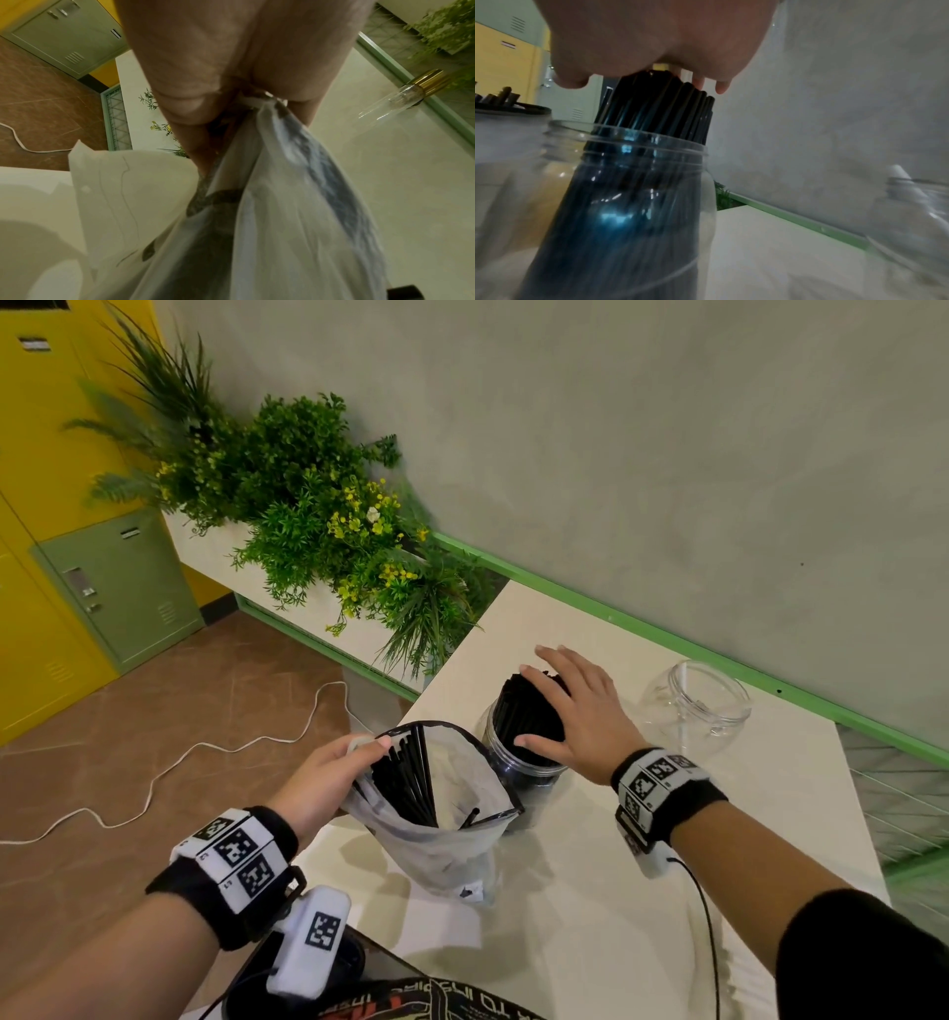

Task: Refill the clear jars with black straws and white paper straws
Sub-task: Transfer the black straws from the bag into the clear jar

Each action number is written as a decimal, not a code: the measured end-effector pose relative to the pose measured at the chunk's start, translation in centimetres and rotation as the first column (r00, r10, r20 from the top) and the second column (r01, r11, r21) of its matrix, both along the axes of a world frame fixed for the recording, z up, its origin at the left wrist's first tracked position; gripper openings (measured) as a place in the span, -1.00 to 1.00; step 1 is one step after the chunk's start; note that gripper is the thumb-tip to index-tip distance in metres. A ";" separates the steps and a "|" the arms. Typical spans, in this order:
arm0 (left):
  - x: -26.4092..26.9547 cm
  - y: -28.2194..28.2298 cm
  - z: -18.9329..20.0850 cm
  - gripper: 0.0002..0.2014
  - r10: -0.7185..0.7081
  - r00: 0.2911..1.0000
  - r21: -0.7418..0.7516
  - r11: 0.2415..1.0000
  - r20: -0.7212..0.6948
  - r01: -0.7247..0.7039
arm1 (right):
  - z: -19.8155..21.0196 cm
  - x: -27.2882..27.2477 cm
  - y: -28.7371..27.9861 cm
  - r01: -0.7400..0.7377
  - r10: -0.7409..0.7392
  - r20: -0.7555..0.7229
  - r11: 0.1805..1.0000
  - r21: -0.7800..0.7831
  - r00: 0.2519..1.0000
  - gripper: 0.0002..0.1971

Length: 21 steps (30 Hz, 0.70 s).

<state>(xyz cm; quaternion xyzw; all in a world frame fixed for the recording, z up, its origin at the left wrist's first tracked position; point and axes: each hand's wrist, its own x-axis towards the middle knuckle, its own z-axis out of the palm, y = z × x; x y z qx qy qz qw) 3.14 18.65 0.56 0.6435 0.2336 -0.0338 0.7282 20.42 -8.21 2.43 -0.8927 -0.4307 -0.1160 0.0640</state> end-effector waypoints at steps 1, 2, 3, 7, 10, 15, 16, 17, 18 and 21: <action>0.0 -0.1 0.1 -0.70 -0.001 1.000 0.004 1.000 -0.003 0.001 | 0.1 0.3 0.6 -0.015 0.015 0.006 0.999 -0.046 1.000 -0.21; 0.0 -0.2 0.1 -0.69 -0.002 1.000 0.007 1.000 -0.002 0.002 | 0.2 0.6 1.2 -0.018 0.017 -0.008 0.996 -0.088 1.000 -0.20; 0.0 -0.2 0.2 -0.69 -0.005 1.000 0.009 1.000 -0.002 0.005 | 0.1 0.8 1.7 -0.010 0.005 -0.039 0.993 -0.121 0.999 -0.21; -0.2 -0.3 0.1 -0.71 0.003 1.000 -0.012 1.000 0.005 -0.003 | 0.0 1.0 2.5 0.063 -0.065 -0.117 0.998 -0.024 0.991 -0.29; -0.3 -0.2 0.3 -0.68 -0.001 1.000 -0.022 1.000 0.010 0.001 | 0.4 1.0 2.7 0.087 -0.068 -0.106 0.980 0.181 0.992 -0.39; -0.4 -0.1 0.1 -0.70 -0.003 1.000 -0.029 1.000 0.000 0.003 | 0.3 1.1 2.8 0.101 -0.102 0.002 0.991 0.092 0.995 -0.35; -0.3 -0.2 0.1 -0.70 -0.003 1.000 -0.028 1.000 -0.002 0.003 | 0.2 1.1 2.8 0.124 -0.125 0.014 0.990 0.067 0.992 -0.33; -0.3 -0.2 0.1 -0.70 -0.003 1.000 -0.024 1.000 -0.001 0.003 | 0.2 1.1 2.9 0.140 -0.141 0.012 0.988 0.065 0.990 -0.31; -0.3 -0.3 0.1 -0.71 0.001 1.000 -0.021 1.000 -0.003 -0.002 | 0.3 1.1 3.0 0.143 -0.143 -0.001 0.987 0.073 0.990 -0.29; -0.3 -0.3 0.2 -0.71 0.004 1.000 -0.021 1.000 -0.006 -0.004 | 0.9 1.1 3.9 0.096 -0.095 -0.072 0.995 0.012 0.993 -0.24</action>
